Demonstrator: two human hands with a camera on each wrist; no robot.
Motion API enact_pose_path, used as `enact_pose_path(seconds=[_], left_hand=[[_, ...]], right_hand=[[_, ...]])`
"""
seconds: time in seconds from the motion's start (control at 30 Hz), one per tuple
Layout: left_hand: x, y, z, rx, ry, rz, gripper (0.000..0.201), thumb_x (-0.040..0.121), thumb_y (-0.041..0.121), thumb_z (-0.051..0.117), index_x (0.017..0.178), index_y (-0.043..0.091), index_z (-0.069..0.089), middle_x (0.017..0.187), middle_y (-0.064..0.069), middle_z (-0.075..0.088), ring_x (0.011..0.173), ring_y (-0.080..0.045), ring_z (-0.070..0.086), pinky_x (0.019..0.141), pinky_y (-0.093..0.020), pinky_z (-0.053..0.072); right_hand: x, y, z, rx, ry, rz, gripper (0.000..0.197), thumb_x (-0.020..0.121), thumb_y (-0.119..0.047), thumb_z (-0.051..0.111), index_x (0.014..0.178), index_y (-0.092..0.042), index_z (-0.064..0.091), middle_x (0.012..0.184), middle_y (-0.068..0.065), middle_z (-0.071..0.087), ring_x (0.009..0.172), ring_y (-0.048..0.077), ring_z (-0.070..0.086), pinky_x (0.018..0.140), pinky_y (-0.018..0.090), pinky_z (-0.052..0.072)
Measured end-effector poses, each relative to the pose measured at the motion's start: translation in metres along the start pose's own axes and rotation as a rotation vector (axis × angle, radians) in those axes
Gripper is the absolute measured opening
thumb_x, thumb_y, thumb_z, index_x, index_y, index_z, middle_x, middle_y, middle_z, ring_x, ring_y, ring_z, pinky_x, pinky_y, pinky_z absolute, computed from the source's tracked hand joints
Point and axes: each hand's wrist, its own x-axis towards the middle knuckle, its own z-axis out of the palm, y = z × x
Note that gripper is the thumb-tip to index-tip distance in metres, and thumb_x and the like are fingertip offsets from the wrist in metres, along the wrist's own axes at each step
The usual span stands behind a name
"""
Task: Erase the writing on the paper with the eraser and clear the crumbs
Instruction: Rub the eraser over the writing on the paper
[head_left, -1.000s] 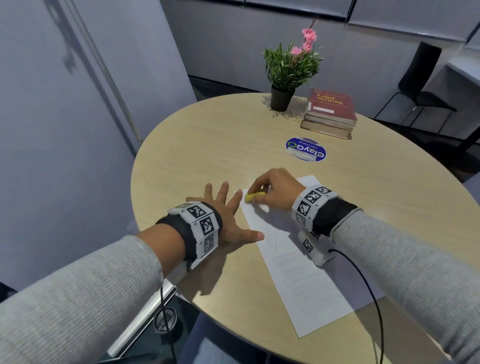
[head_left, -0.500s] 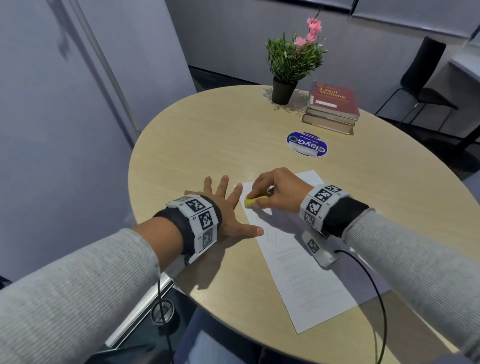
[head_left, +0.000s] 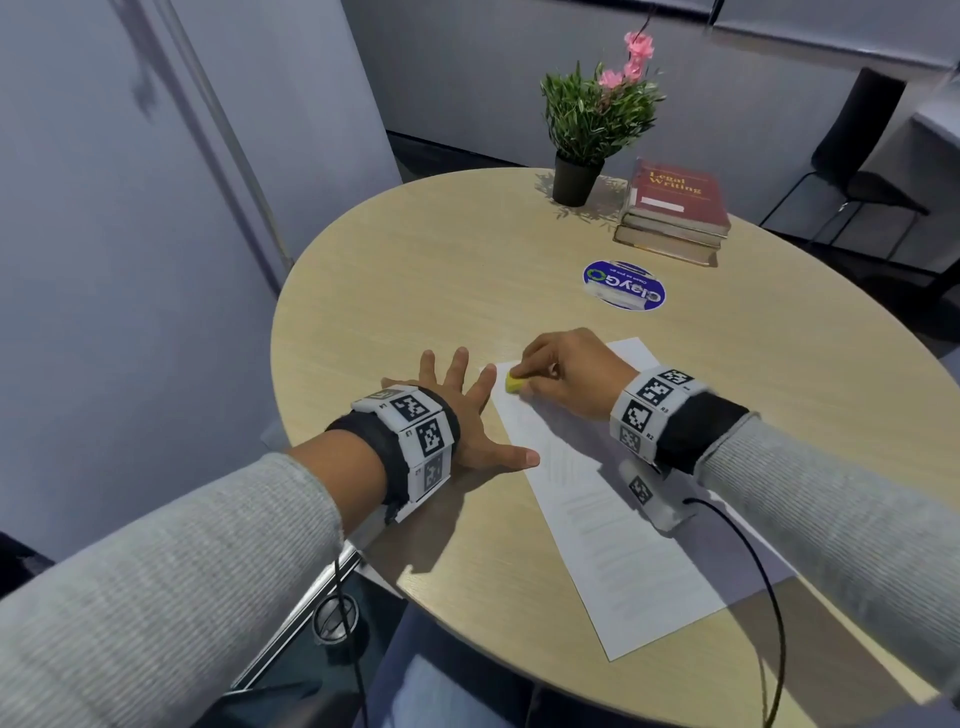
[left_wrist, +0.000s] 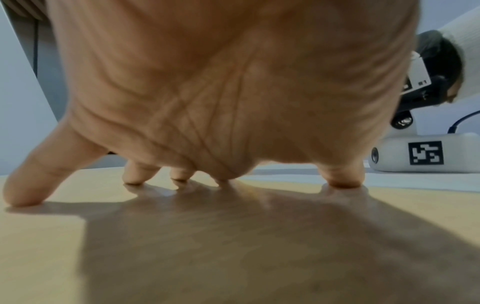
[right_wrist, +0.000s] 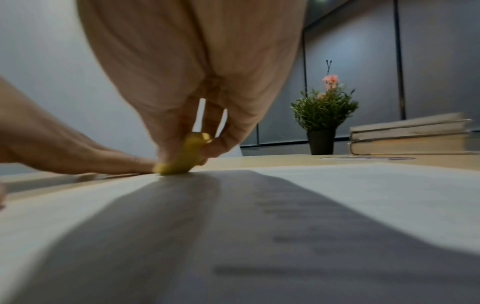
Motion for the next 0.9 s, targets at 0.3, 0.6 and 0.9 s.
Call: enact_pose_path(seconds=[0.3,0.6,0.9], left_hand=[[0.0017,-0.0013,0.0026,-0.010,0.017,0.007,0.124,0.061,0.100,0.035,0.152,0.039,-0.023,0.160,0.003,-0.033,0.147,-0.040,-0.024,0.109,-0.077,0.008],[0.0021,-0.0027,0.0074,-0.041,0.065,0.022,0.123,0.061,0.100,0.037,0.152,0.040,-0.021,0.160,0.003,-0.031,0.147,-0.039,-0.024,0.109,-0.076,0.005],[0.0029,-0.0026,0.0056,-0.036,0.043,0.021,0.124,0.062,0.099,0.038,0.153,0.039,-0.021,0.160,0.004,-0.032,0.147,-0.039,-0.024,0.108,-0.076,0.005]], right_hand=[[-0.0040,0.0001,0.0014,0.049,-0.044,-0.019,0.020,0.085,-0.019,0.068,0.103,-0.015,0.074,0.104,-0.004,0.068,0.091,0.010,0.060,0.078,0.015,0.044],[-0.0054,-0.0039,0.0039,0.067,-0.074,-0.076,0.020,0.086,-0.021,0.067,0.104,-0.017,0.074,0.104,-0.004,0.068,0.092,0.010,0.061,0.081,0.020,0.046],[-0.0074,-0.0023,0.0046,0.113,-0.087,-0.044,0.021,0.087,-0.021,0.065,0.105,-0.017,0.074,0.105,-0.005,0.068,0.093,0.010,0.061,0.082,0.021,0.047]])
